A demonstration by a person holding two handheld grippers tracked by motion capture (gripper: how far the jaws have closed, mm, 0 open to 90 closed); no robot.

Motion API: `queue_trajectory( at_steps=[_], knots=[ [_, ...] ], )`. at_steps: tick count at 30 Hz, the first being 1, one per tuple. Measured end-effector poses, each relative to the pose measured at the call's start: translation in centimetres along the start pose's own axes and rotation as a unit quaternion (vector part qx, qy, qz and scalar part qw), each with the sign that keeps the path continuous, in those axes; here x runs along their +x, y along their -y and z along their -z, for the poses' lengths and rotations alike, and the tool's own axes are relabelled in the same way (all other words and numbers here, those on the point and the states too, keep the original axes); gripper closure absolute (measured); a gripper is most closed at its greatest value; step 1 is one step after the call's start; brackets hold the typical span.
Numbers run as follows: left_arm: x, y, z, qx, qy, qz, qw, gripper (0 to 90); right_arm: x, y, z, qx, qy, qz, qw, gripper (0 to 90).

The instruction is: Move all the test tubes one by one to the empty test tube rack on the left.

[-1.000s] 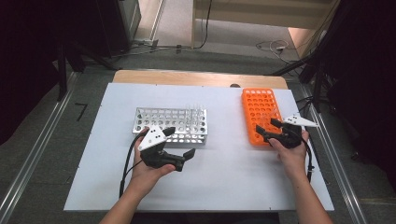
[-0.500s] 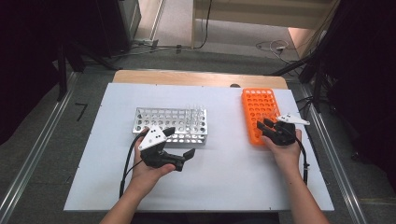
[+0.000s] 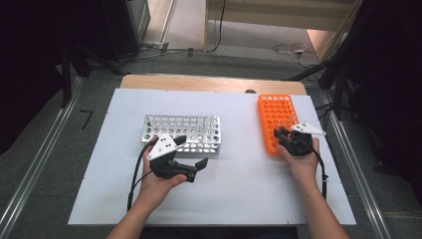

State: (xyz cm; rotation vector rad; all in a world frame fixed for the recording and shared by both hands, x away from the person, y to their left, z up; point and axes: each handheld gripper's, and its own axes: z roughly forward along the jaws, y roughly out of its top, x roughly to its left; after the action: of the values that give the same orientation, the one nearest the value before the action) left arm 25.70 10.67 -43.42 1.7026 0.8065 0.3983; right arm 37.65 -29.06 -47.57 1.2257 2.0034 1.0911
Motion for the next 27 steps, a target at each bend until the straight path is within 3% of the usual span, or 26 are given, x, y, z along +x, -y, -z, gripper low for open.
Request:
queue_trajectory(
  at_steps=[7,27],
  knots=[
    [-0.1,0.0,0.0,-0.001,0.0,0.001,1.0,0.0,-0.4,0.0,0.2,-0.003,-0.001,-0.003,1.0,74.4],
    [0.0,-0.4,0.4,-0.008,-0.008,-0.005,0.9999,0.0,-0.9,-1.4,2.7,-0.053,-0.01,-0.011,0.9985,74.4]
  ],
)
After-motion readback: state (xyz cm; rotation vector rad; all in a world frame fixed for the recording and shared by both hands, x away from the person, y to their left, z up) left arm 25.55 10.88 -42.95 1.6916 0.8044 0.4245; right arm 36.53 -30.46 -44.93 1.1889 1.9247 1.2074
